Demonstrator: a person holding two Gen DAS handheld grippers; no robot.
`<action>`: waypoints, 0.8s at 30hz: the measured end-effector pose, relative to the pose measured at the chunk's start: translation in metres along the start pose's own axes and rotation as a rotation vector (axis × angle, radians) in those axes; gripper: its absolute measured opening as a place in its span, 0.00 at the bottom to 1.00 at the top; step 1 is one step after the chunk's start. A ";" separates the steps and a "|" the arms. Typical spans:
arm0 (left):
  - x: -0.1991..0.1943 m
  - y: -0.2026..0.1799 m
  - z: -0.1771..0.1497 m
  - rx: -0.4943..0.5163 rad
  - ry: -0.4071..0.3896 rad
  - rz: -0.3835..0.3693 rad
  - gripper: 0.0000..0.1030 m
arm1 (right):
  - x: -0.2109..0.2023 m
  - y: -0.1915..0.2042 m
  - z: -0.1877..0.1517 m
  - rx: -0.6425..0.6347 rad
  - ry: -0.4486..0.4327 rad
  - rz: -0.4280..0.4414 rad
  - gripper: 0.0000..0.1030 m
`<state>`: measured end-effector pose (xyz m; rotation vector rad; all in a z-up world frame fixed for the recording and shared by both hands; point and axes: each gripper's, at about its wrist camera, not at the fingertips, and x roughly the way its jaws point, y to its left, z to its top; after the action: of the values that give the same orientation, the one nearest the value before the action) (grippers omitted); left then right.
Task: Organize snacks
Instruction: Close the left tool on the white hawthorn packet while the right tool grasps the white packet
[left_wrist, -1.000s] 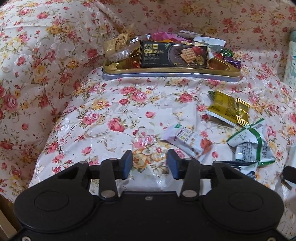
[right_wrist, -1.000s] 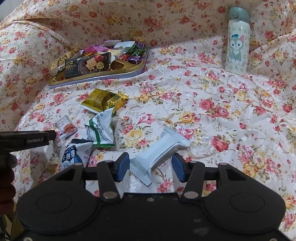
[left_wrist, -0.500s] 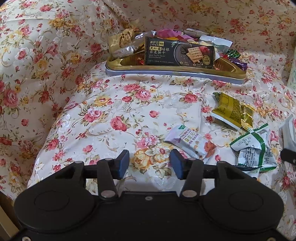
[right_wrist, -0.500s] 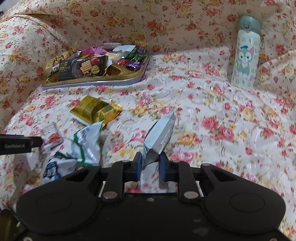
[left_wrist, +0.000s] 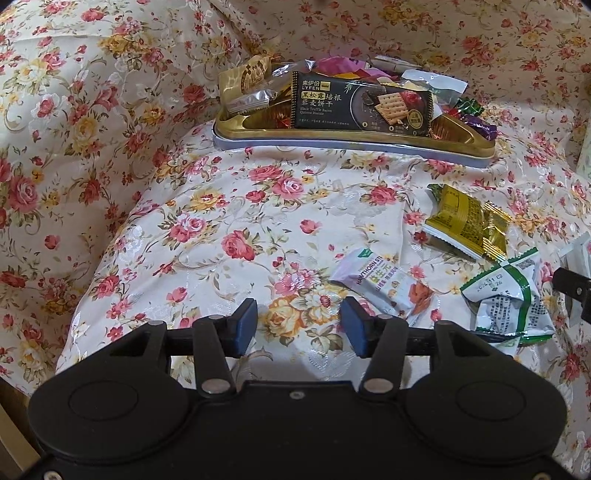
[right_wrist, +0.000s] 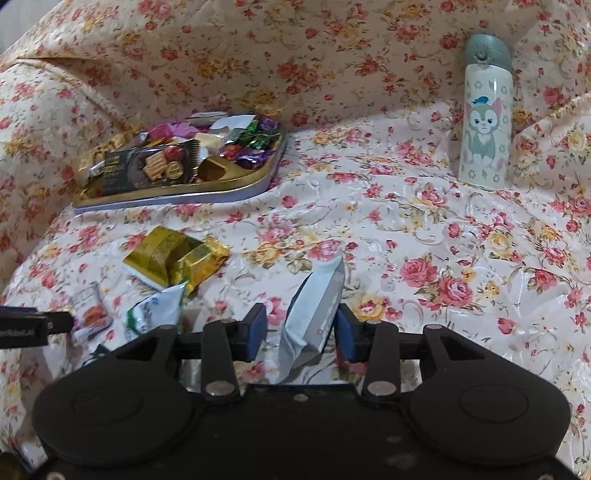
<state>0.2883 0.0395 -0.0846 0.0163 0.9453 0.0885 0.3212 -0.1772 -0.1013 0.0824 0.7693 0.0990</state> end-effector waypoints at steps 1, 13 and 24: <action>0.000 0.000 0.000 -0.003 0.002 -0.002 0.57 | 0.001 -0.001 0.000 0.001 -0.005 -0.008 0.32; -0.014 0.008 0.015 -0.116 0.069 -0.064 0.54 | 0.001 -0.012 -0.013 -0.020 -0.104 -0.003 0.24; 0.002 -0.034 0.044 -0.061 0.103 -0.042 0.54 | 0.001 -0.014 -0.016 -0.007 -0.128 0.007 0.24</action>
<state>0.3275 0.0069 -0.0623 -0.0651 1.0447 0.0794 0.3113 -0.1905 -0.1149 0.0840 0.6408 0.1027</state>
